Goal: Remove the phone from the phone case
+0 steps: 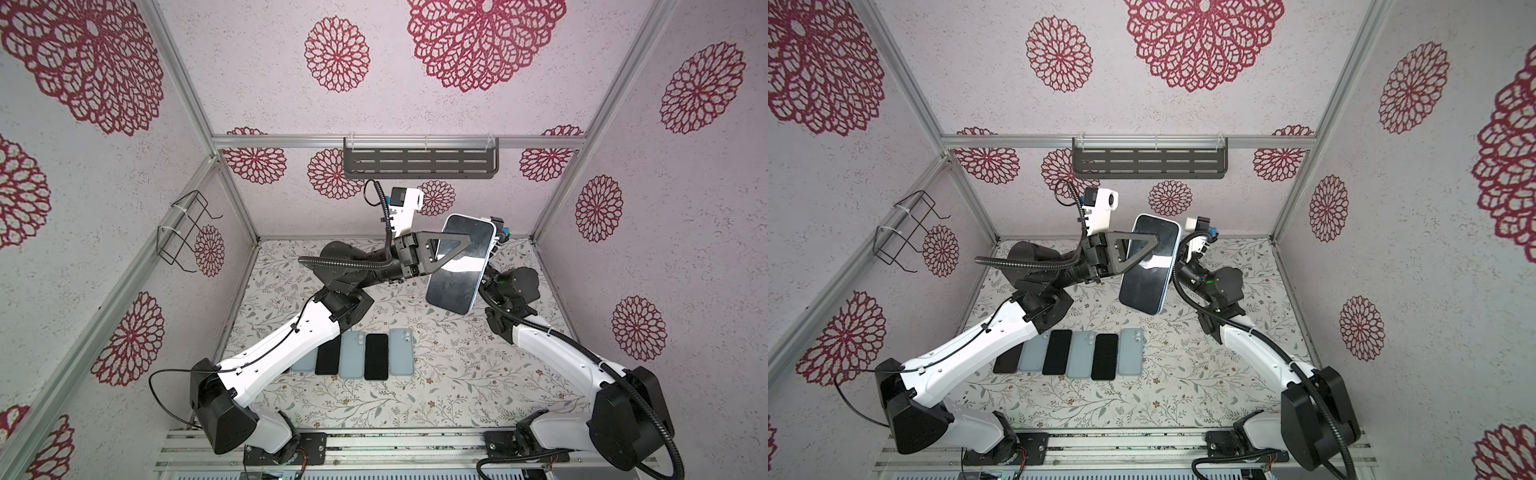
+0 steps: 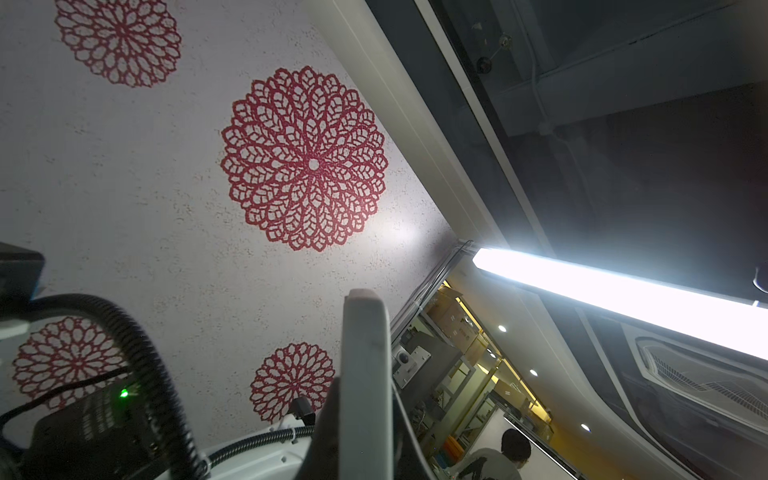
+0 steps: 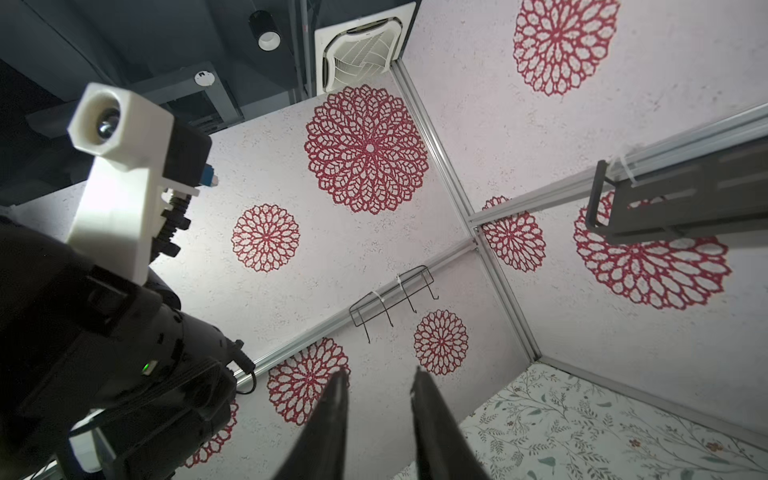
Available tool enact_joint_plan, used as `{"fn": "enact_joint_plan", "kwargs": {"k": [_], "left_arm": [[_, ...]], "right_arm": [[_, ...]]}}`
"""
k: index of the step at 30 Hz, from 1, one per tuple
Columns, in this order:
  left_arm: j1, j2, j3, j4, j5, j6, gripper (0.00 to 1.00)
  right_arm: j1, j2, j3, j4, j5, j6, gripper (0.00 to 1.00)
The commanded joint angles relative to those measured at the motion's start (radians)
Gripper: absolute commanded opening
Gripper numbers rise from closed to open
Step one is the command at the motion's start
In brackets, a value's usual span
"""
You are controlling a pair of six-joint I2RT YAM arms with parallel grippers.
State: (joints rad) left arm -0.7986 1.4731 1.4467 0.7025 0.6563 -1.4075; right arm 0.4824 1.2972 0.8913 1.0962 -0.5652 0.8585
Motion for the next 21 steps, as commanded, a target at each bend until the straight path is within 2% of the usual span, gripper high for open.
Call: {"fn": "enact_joint_plan", "kwargs": {"k": [1,5,10,15,21], "left_arm": [[0.044,-0.062,-0.034,-0.009,-0.038,0.012,0.0],[0.096,-0.118,-0.102,-0.044,-0.12,0.04,0.0],[0.138,-0.158,-0.168,-0.088,-0.225,0.085,0.0],[0.144,-0.153,-0.201,-0.11,-0.299,0.121,0.0],[0.142,-0.127,-0.202,-0.112,-0.316,0.128,0.0]], "right_arm": [[0.0,-0.128,-0.055,0.01,0.035,-0.027,0.42],[0.0,-0.269,-0.16,-0.073,0.06,-0.076,0.5],[0.006,-0.384,-0.258,-0.035,0.012,-0.008,0.57],[0.052,-0.414,-0.281,-0.052,-0.005,0.034,0.65],[0.146,-0.375,-0.264,-0.073,0.008,0.025,0.71]]}}
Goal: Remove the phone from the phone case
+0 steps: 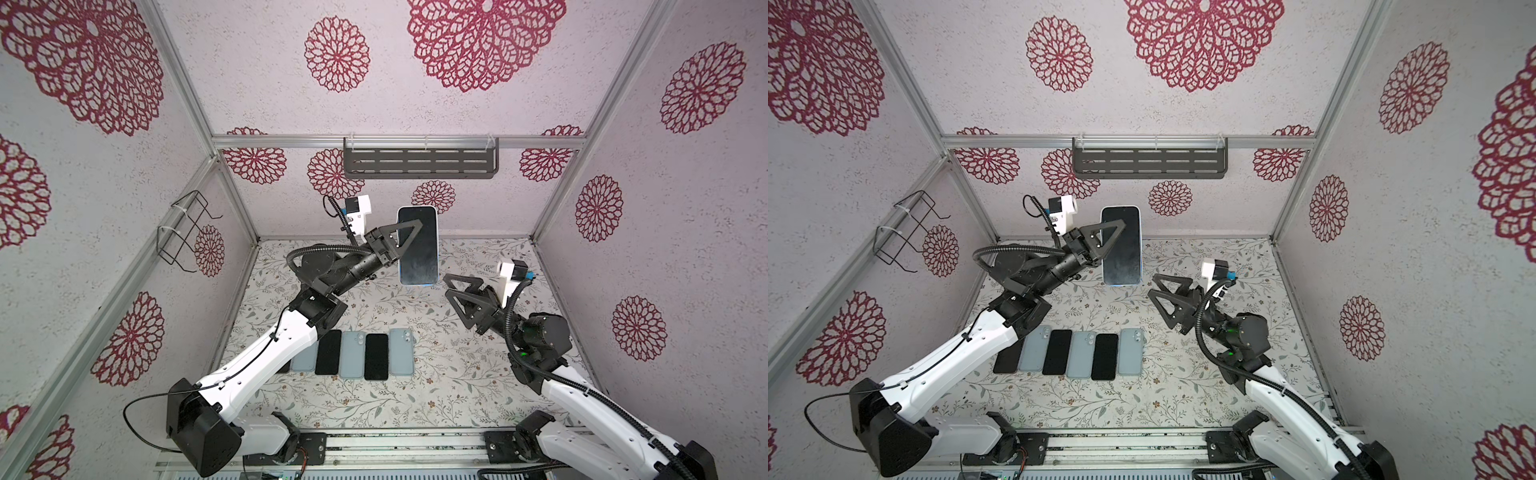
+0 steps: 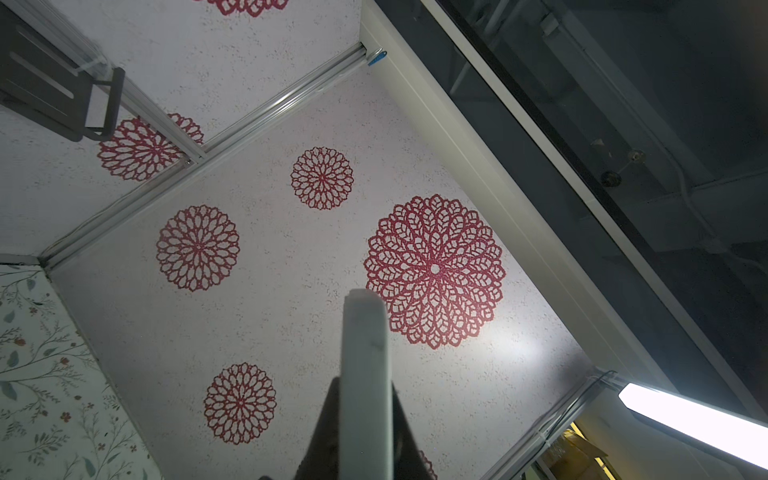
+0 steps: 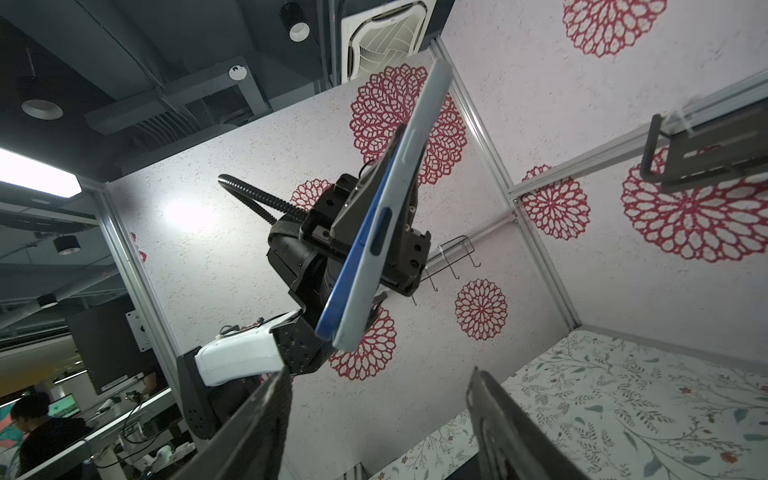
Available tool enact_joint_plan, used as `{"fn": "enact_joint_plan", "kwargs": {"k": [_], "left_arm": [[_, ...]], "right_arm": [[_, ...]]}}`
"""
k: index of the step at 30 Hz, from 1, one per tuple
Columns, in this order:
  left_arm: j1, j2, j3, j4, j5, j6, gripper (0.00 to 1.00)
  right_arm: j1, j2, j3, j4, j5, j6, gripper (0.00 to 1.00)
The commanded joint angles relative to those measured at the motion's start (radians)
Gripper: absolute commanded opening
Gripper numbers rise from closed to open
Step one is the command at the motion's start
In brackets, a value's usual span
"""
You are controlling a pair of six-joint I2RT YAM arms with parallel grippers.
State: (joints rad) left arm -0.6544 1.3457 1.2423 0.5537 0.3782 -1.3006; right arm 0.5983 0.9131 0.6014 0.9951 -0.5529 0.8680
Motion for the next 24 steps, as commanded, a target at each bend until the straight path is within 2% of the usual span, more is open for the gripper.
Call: {"fn": "enact_joint_plan", "kwargs": {"k": [1,24], "left_arm": [[-0.003,0.001,0.001,0.038,-0.037,0.022,0.0],[-0.014,0.003,-0.024,0.083,-0.016,0.029,0.0]], "right_arm": [[0.046,0.015,0.027,0.033,-0.004,0.013,0.72],[0.067,0.105,0.085,0.038,0.044,0.034,0.73]]}}
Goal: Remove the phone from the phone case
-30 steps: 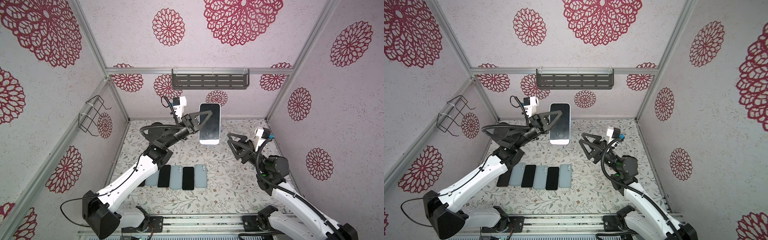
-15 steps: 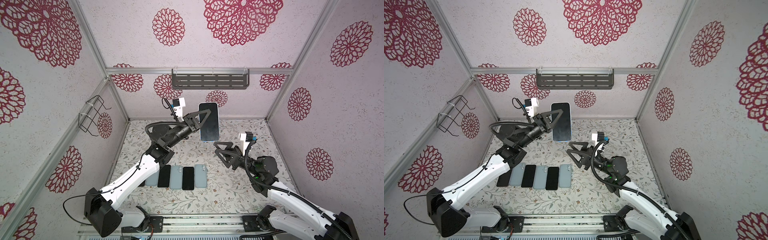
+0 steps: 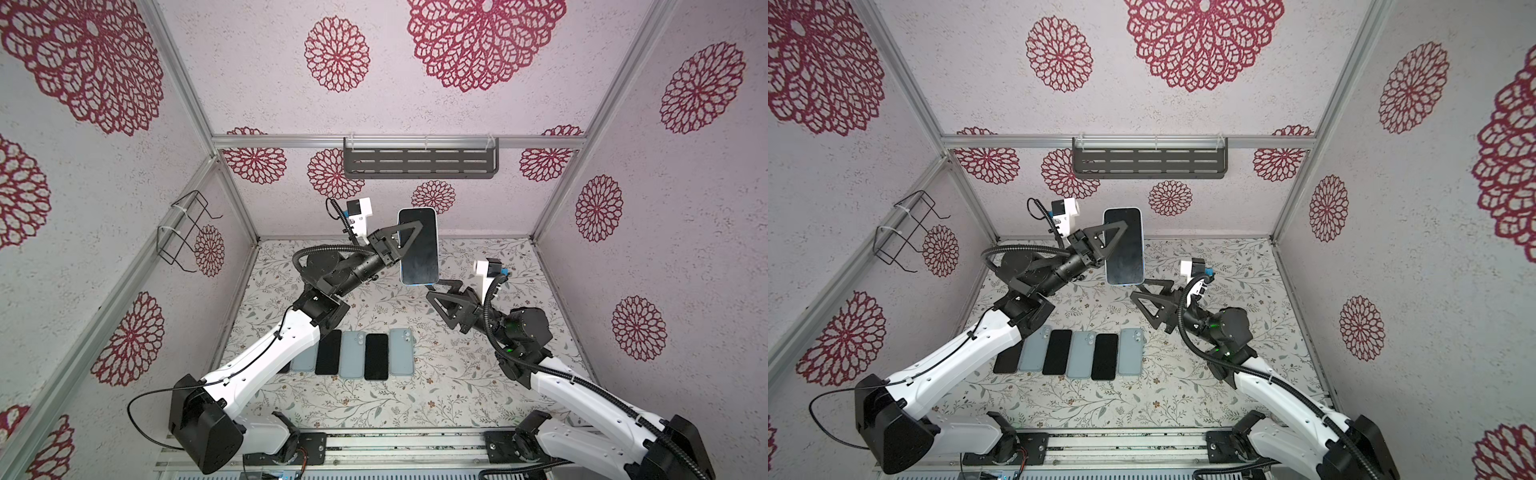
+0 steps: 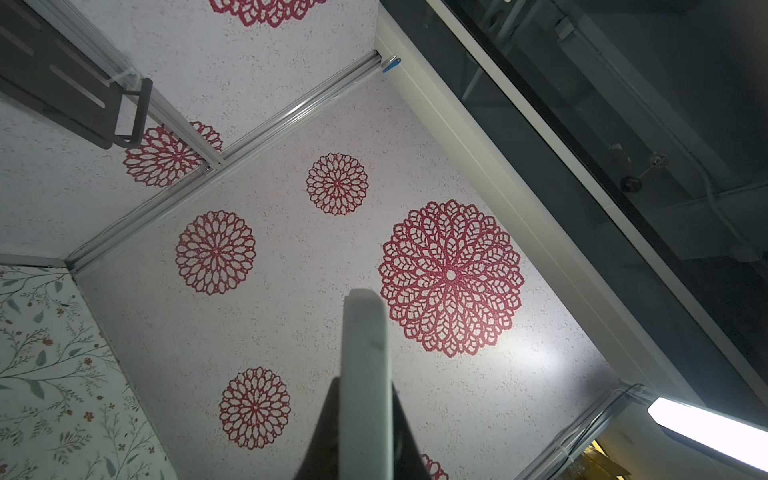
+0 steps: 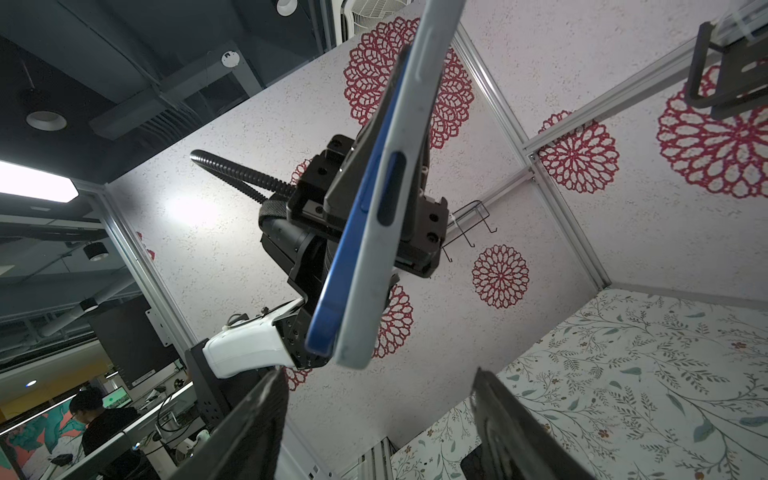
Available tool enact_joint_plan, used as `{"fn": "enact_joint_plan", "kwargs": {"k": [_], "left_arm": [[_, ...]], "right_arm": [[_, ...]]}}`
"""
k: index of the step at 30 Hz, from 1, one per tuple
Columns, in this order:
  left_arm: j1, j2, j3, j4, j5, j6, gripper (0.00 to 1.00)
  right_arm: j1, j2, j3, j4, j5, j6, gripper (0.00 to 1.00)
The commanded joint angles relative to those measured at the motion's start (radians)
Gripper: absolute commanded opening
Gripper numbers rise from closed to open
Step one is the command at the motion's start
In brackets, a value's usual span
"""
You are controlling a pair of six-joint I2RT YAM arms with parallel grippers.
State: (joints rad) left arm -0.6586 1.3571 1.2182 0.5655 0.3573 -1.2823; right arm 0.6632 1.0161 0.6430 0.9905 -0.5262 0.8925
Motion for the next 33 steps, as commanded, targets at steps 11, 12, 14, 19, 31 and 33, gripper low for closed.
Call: {"fn": "enact_joint_plan", "kwargs": {"k": [11,12,14,19,31,33], "left_arm": [[-0.014,-0.024,-0.016,0.084,0.006,0.009,0.0],[-0.015,-0.024,-0.016,0.083,0.007,0.009,0.0],[-0.014,-0.023,-0.013,0.086,0.01,0.009,0.0],[-0.019,-0.021,-0.011,0.096,0.021,0.008,0.0],[-0.047,-0.01,-0.004,0.111,0.046,0.012,0.0],[-0.054,-0.009,0.001,0.109,0.052,0.015,0.0]], "right_arm": [[-0.002,0.033,0.047,0.064,0.022,0.019,0.72],[-0.002,0.033,0.047,0.066,0.022,0.022,0.72],[-0.002,0.033,0.046,0.066,0.023,0.023,0.72],[-0.005,0.036,0.046,0.058,0.028,0.02,0.72],[-0.05,0.064,0.034,0.113,0.029,0.082,0.71],[-0.063,0.069,0.028,0.126,0.028,0.098,0.71]]}}
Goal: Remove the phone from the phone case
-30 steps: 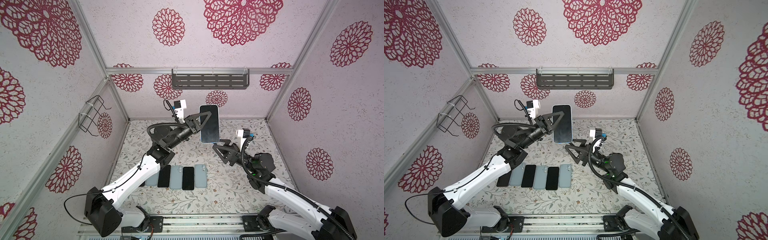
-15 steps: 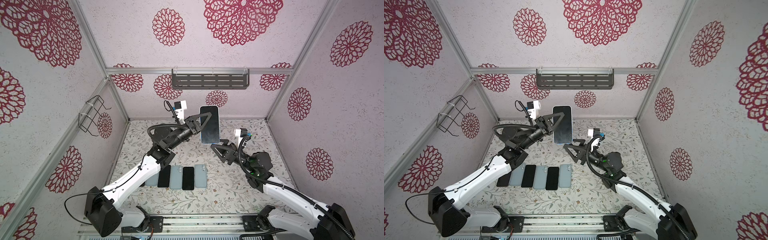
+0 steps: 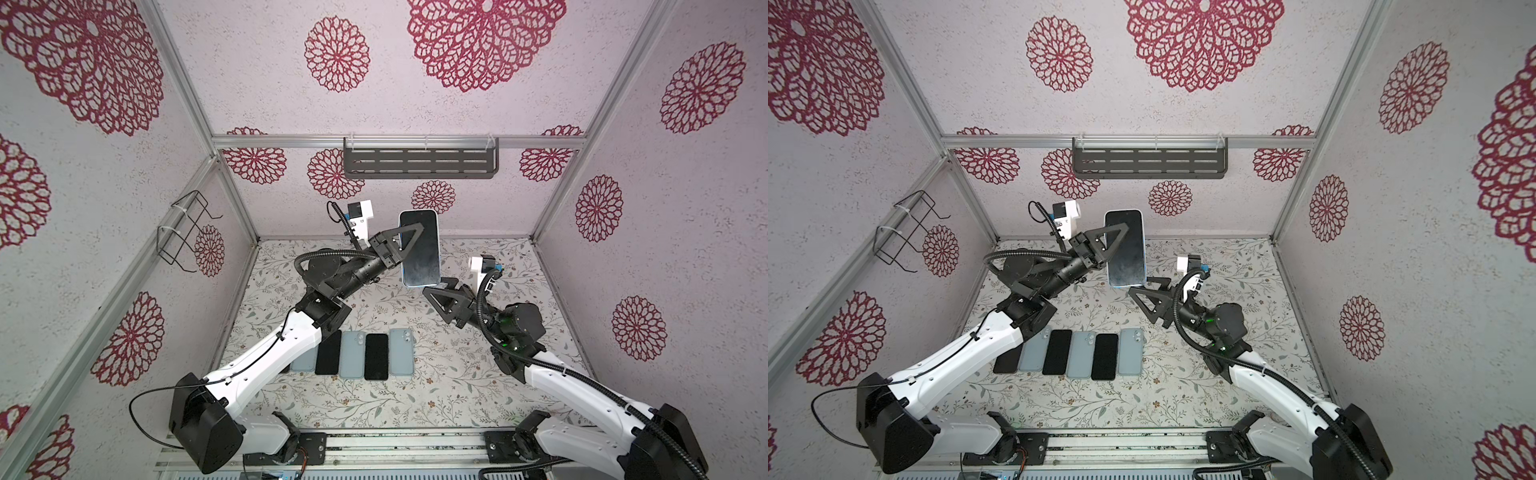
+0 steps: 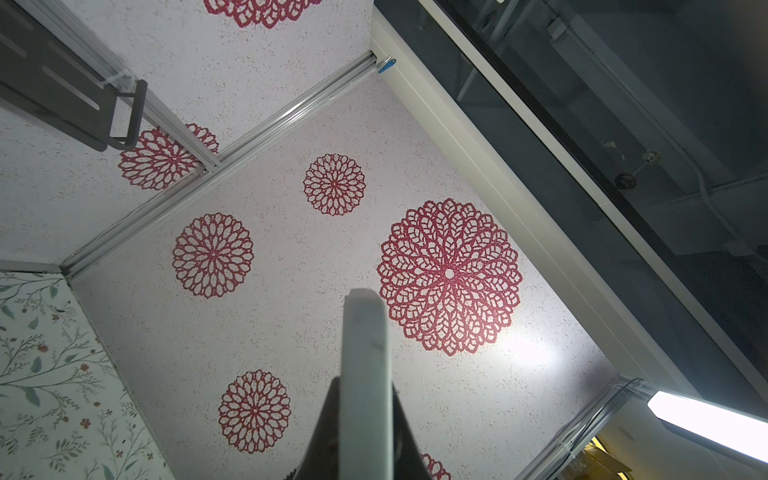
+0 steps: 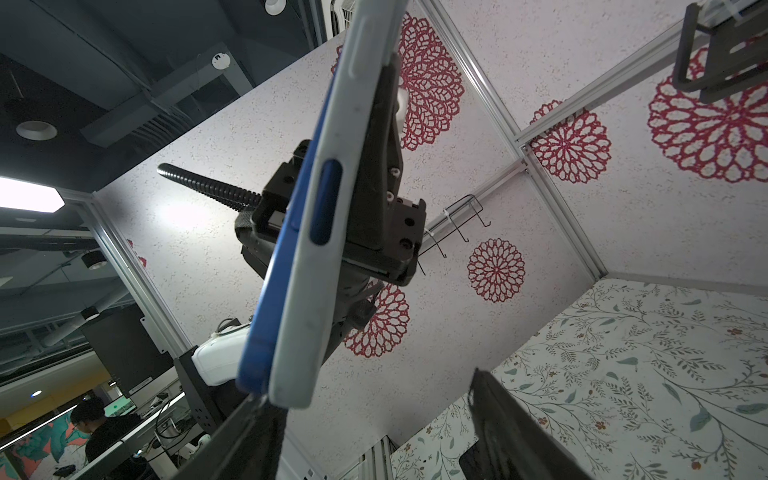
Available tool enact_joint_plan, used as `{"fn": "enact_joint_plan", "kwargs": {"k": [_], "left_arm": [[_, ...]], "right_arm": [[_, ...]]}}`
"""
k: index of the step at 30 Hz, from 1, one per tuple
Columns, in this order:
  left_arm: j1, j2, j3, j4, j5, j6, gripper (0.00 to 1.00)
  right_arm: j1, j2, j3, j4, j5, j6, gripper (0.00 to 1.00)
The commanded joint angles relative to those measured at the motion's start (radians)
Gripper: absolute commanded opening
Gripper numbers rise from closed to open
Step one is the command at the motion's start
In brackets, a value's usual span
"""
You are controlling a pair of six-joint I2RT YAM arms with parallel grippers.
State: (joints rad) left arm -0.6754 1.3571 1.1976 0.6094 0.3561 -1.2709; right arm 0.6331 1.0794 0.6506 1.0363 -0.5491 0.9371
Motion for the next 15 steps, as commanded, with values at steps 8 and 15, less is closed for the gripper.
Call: {"fn": "enact_joint_plan", "kwargs": {"k": [8,15], "left_arm": [[-0.059,0.007,0.037,0.052,0.073,0.01,0.0],[-0.058,0.015,0.022,0.027,0.052,0.025,0.0]], "right_arm": [[-0.057,0.008,0.04,0.07,0.038,0.063,0.69],[-0.059,-0.008,0.027,0.096,0.018,0.092,0.51]]}}
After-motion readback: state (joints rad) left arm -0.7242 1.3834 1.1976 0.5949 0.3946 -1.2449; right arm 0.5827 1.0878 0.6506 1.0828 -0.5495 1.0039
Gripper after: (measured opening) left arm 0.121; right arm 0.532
